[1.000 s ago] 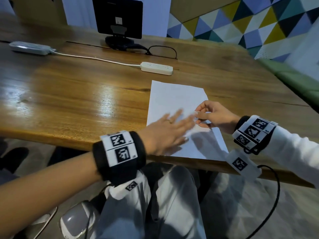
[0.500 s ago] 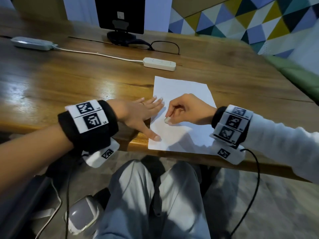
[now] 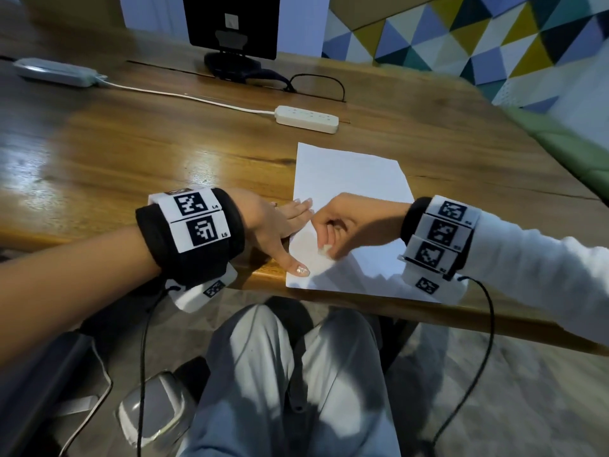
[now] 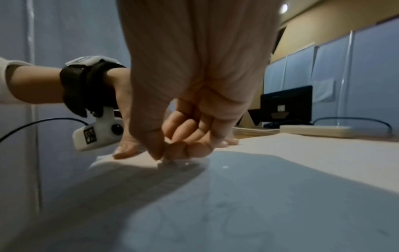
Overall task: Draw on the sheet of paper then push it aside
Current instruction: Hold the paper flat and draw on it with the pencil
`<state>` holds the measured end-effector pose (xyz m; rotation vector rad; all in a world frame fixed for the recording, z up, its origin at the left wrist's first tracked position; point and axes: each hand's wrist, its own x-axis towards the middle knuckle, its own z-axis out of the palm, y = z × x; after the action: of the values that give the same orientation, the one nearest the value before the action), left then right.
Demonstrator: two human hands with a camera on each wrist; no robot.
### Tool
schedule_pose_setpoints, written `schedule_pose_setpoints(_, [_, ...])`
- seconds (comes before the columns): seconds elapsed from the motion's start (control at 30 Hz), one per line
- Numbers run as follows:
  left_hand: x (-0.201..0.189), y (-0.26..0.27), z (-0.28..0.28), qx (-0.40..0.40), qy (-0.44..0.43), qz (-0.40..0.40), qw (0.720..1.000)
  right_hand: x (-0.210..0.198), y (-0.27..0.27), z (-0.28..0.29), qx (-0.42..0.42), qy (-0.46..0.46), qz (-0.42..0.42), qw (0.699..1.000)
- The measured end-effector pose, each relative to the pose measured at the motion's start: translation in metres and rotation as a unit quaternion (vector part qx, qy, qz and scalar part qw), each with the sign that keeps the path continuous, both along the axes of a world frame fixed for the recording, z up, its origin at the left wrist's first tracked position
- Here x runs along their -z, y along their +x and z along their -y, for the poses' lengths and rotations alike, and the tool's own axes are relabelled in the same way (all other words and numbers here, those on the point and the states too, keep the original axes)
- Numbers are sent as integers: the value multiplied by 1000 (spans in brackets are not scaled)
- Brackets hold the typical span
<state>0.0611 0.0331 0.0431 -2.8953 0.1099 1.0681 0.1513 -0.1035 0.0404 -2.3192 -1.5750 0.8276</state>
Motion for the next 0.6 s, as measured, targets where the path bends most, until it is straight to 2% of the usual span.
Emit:
schedule_pose_setpoints(0.07, [-2,0,3,1,14,-1,1000,-1,3,-1,-15,-11,-1,1000])
schedule_pose_setpoints(0.2, [-4,2,7,-4,27,-9,1000,-2,10,-8,2,47,61,997])
schedule_pose_setpoints(0.33, [-2,1,1,0,6,-6,1000,-1,5,0,-30,-16,-13,999])
schedule_pose_setpoints(0.47, [0,2,1,-3,7,-7,1000,-2,12,-5,-7,36,38,999])
schedule_pose_setpoints(0.6, [4,3,-3,3,1,-5,1000,-2,7,0,-32,-20,-18,999])
